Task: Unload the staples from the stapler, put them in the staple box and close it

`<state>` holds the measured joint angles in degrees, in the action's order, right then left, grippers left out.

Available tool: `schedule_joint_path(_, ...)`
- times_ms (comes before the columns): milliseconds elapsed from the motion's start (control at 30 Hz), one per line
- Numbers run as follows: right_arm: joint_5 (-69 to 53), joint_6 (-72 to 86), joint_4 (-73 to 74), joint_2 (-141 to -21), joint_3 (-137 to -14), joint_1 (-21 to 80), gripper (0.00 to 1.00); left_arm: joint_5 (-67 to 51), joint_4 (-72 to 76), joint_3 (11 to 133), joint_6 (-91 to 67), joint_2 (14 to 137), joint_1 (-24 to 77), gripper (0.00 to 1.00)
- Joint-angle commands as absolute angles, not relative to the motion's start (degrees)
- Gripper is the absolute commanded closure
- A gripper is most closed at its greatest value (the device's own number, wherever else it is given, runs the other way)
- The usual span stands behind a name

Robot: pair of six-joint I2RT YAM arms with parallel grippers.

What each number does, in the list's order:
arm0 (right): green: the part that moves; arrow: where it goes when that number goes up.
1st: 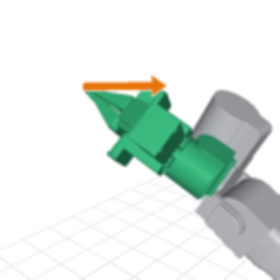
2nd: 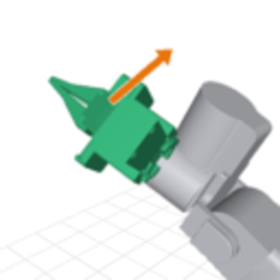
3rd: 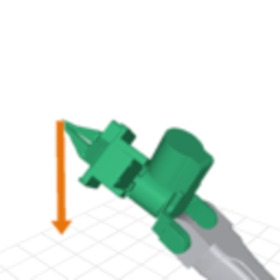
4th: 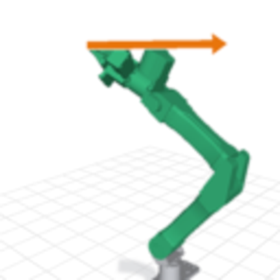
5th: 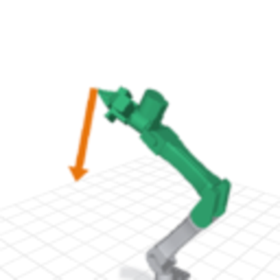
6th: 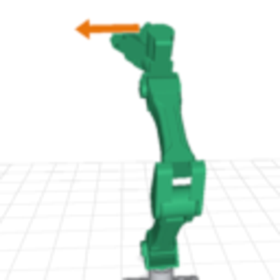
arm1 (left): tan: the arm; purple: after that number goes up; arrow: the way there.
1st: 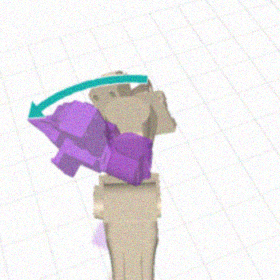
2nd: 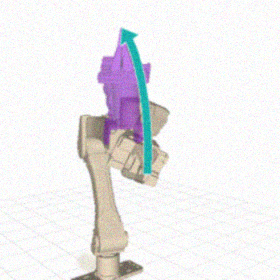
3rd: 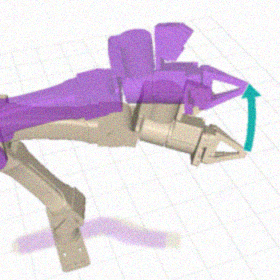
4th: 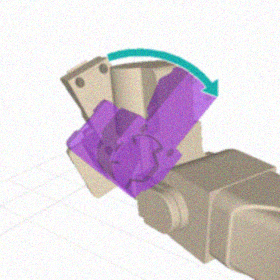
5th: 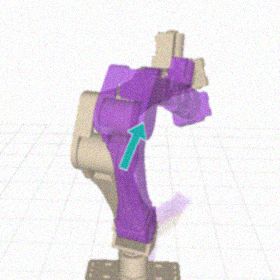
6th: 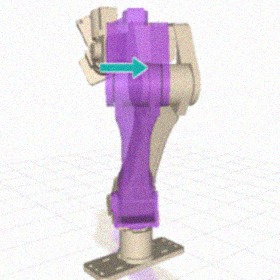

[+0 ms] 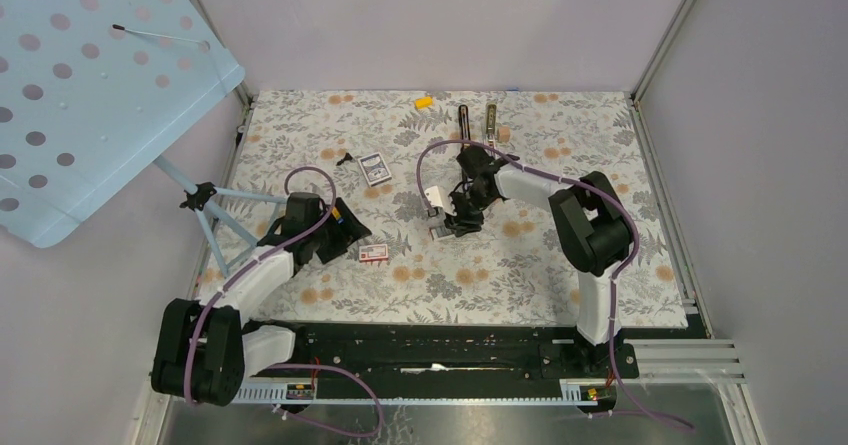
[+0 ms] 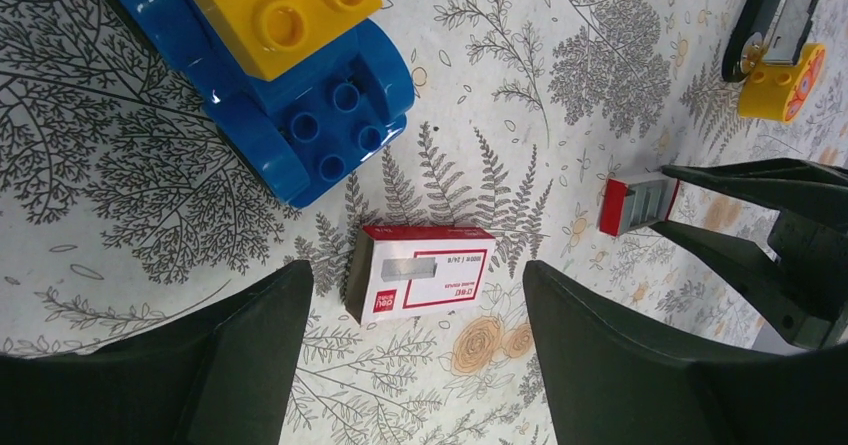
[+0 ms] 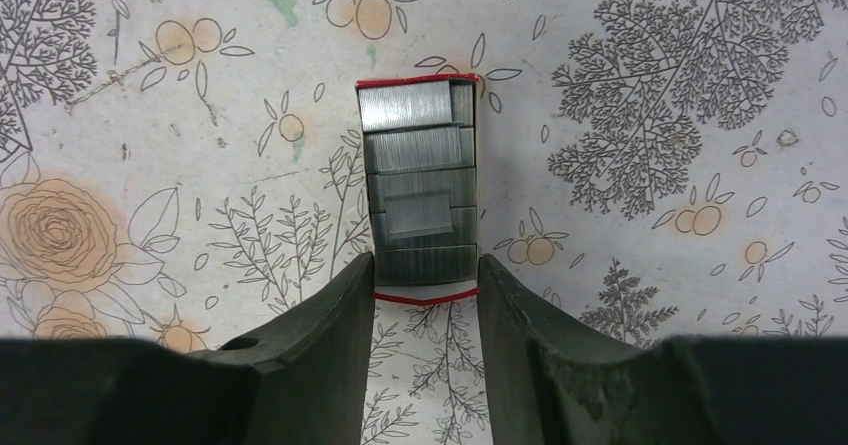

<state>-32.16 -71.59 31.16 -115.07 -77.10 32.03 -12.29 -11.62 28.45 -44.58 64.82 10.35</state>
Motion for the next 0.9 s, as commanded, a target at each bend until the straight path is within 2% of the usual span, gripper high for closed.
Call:
schedule_joint_path(0,-32.8,-70.1,34.2,-112.9,-75.0,33.1,0.55,-13.4,-7.1,27.9,-44.8,67.1,11.2,0.2)
schedule_joint_path(400,-34.0,-68.1,33.0,-111.9,-74.1,33.5,0.56,-10.6,-7.0,26.2,-48.0,67.8,18.5,0.24)
schedule_joint_path(867,-34.7,-66.1,30.5,-111.3,-73.5,35.9,0.55,-9.7,-3.2,26.9,-47.6,71.8,20.3,0.27)
